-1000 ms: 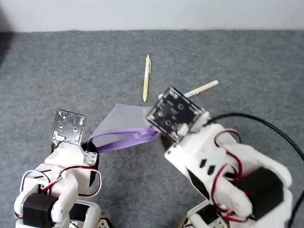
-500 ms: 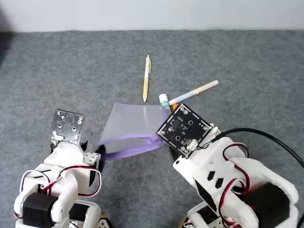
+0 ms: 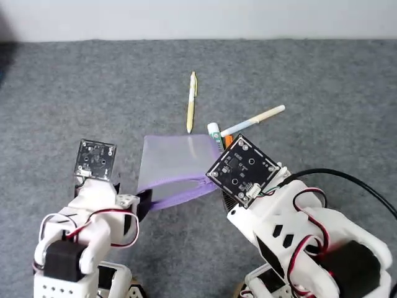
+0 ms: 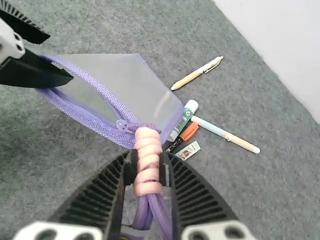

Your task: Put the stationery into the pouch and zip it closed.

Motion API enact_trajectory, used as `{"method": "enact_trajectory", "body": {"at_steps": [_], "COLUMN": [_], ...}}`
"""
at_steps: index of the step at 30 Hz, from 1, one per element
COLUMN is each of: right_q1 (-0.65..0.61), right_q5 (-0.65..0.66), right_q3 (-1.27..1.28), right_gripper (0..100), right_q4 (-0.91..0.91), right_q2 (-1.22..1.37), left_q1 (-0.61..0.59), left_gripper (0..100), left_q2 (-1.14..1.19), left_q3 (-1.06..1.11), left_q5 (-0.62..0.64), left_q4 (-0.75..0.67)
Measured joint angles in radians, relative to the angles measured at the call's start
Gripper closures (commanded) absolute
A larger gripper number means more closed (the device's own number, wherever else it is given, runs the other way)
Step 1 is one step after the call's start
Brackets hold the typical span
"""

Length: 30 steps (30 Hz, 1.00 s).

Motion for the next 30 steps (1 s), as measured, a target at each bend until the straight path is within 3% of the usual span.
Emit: {"method": "enact_trajectory", "body": {"at_steps": [6,14,25,30], "right_q1": [0.0,0.0,0.008,0.098], "right_q5": [0.002,0.002,0.002,0.002], "right_q3": [0.0,0.083,0.267,0.304], "right_gripper": [99.1,99.1,99.1,99.1], "right_q4": [0.0,-0.089,-0.296,-0.302], "right_q2": [-0.002,0.0,0.0,-0.002], "left_q1": [0.0,0.0,0.0,0.0], "left_gripper": [99,99,99,99], "left_q2": [0.006,0.008,0.009,0.009], "left_q3": [0.012,0.009,-0.155,-0.155], "left_q5": [-0.005,-0.005,-0.072,-0.083], "left_q4": [-0.103,-0.12,0.083,0.103]}}
